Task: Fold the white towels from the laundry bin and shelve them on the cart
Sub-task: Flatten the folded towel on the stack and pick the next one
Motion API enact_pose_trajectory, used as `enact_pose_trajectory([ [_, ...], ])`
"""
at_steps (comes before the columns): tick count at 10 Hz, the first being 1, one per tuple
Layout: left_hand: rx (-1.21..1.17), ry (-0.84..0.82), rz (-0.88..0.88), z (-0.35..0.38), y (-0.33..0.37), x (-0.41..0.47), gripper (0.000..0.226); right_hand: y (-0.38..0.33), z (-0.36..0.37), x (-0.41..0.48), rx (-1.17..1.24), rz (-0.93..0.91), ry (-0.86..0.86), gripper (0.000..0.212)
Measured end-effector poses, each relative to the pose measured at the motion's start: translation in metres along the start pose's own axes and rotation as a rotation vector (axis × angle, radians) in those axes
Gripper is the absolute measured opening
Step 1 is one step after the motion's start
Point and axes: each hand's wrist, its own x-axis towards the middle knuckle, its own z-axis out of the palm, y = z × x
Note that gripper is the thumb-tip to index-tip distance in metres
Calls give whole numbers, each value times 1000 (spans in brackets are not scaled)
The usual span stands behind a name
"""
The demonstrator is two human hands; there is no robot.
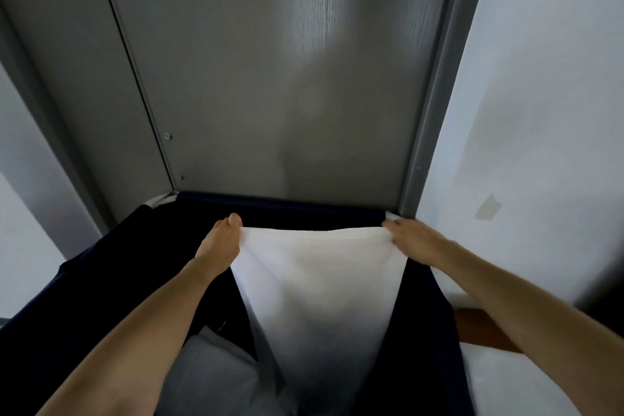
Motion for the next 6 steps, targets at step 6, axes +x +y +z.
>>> enact_pose_trajectory([
  [6, 284, 244, 42, -57, 55, 45, 25, 29, -87, 31, 224, 440, 315, 22],
])
